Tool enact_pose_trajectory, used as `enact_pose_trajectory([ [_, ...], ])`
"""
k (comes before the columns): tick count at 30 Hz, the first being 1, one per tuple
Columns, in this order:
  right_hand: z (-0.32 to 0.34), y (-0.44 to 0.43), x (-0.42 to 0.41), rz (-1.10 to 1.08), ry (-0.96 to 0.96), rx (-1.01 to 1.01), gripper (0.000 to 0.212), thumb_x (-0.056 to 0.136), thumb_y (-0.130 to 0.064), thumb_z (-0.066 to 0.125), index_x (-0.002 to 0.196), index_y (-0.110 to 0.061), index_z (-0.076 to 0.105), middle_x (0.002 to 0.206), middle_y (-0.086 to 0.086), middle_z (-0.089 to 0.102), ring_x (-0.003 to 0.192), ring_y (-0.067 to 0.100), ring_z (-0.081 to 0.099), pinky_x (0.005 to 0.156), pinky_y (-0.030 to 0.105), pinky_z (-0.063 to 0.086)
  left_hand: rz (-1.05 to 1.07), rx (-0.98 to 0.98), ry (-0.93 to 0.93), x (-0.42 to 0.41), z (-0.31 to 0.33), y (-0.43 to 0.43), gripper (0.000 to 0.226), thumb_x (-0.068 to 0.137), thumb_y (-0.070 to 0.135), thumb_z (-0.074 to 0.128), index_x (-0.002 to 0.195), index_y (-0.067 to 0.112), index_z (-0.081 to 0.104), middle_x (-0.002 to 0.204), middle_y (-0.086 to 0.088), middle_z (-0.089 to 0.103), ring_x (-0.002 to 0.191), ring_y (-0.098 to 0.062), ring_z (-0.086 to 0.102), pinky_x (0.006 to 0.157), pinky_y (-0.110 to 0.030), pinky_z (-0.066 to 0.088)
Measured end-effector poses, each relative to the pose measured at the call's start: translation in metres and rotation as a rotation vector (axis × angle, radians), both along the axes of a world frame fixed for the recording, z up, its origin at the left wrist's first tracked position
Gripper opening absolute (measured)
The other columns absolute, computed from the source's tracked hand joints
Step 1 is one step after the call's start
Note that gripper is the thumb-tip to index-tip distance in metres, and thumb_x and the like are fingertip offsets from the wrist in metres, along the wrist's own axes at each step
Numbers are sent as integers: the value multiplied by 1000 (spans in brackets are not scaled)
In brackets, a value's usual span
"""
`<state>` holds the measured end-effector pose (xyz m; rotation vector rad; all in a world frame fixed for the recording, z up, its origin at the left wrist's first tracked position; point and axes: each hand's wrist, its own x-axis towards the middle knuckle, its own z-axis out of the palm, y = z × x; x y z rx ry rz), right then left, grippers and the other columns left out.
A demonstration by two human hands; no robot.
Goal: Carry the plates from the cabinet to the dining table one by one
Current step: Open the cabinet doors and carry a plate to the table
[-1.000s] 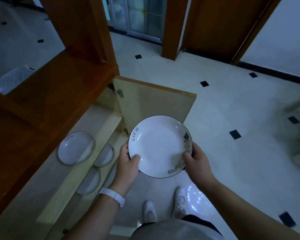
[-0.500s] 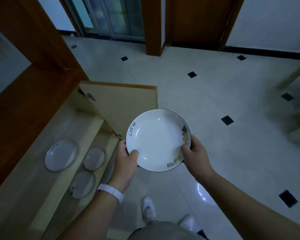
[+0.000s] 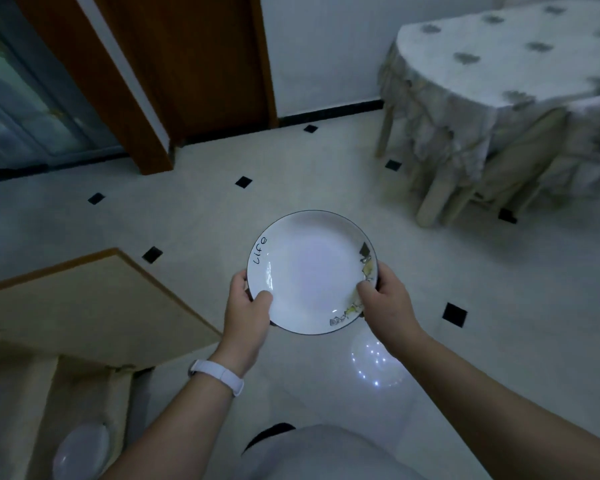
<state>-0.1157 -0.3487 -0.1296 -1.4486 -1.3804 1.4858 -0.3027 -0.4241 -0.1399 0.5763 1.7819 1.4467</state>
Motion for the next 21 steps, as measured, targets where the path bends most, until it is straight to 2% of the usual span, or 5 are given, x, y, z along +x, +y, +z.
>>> enact_pose_trajectory([
  [4,6,16,37,-132,16,-6,26,74,-16,44,87,-28,64,78,3,66,68,20,57,65,44,55,-142,19,10,29,7,41,36,84,-3,47,111,20,53,100,0,68,82,-18,64,61,-34,53],
  [7,7,28,54,-233,44,-18,22,82,-6,44,84,-20,61,70,2,56,60,17,48,48,28,46,-215,14,7,44,8,71,36,85,-4,45,110,20,53,91,5,67,73,-13,61,56,-30,50],
  [9,6,39,63,-291,47,-27,22,84,-3,44,88,-16,61,69,0,55,56,14,45,45,21,42,-259,10,-8,52,7,92,36,86,-4,45,109,22,53,88,7,67,68,-10,61,53,-27,49],
  [14,1,82,69,-409,25,-47,25,84,-5,45,91,-21,63,73,2,57,60,15,46,50,28,42,-366,-9,-30,58,1,157,37,85,-4,44,111,21,54,91,3,67,69,-14,59,56,-30,48],
  [21,-3,170,50,-537,-32,-24,27,85,-5,46,91,-25,63,76,-3,61,64,14,51,54,28,44,-501,-21,-55,41,-6,271,38,84,-2,45,107,27,56,93,4,69,75,-15,61,59,-30,47],
])
